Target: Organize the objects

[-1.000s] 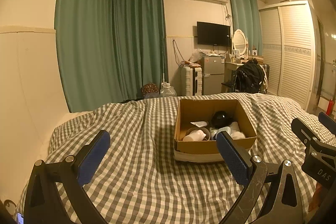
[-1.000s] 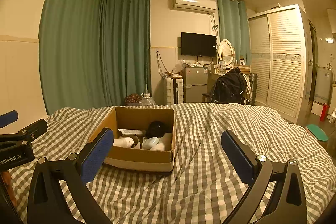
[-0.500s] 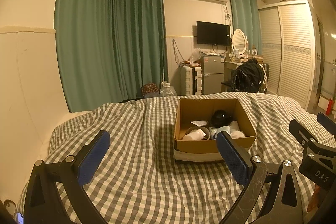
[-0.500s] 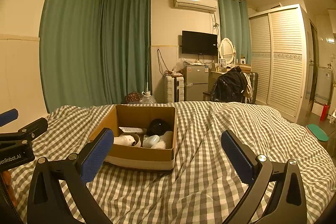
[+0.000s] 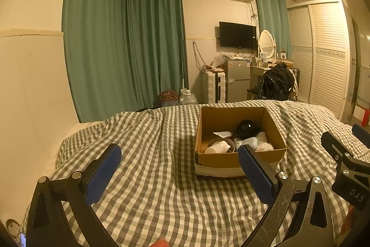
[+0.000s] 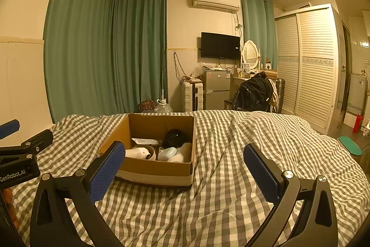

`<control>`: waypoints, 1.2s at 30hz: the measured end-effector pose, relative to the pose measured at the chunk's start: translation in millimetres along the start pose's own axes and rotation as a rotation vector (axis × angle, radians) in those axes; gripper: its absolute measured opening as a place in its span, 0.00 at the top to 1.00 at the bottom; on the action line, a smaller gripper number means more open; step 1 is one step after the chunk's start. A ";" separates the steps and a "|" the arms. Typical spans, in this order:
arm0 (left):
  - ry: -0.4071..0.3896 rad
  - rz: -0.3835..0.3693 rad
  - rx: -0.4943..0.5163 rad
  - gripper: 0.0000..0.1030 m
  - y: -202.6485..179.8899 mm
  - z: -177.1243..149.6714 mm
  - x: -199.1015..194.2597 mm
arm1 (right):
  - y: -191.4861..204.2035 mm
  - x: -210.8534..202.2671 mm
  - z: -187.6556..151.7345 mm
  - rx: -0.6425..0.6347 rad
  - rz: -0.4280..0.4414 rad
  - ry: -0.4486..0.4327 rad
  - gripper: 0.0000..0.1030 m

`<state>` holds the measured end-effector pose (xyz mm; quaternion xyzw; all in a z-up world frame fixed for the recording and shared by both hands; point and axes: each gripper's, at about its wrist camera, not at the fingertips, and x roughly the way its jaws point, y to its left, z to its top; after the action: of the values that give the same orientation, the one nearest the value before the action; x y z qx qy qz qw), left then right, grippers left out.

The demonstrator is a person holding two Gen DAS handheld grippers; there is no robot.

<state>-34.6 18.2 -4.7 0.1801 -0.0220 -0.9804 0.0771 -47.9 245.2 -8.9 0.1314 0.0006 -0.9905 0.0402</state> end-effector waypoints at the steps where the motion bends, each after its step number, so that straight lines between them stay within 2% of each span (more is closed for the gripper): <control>1: 0.001 -0.001 -0.002 0.00 0.3 0.1 0.2 | 0.3 0.4 -0.2 0.000 0.000 0.001 0.00; 36: 0.006 -0.010 -0.006 0.00 3.8 -1.6 1.4 | 1.1 2.0 -5.0 -0.002 -0.002 0.016 0.00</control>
<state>-34.7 14.2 -6.3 0.1828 -0.0178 -0.9803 0.0729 -48.5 244.0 -14.3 0.1392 0.0019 -0.9895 0.0392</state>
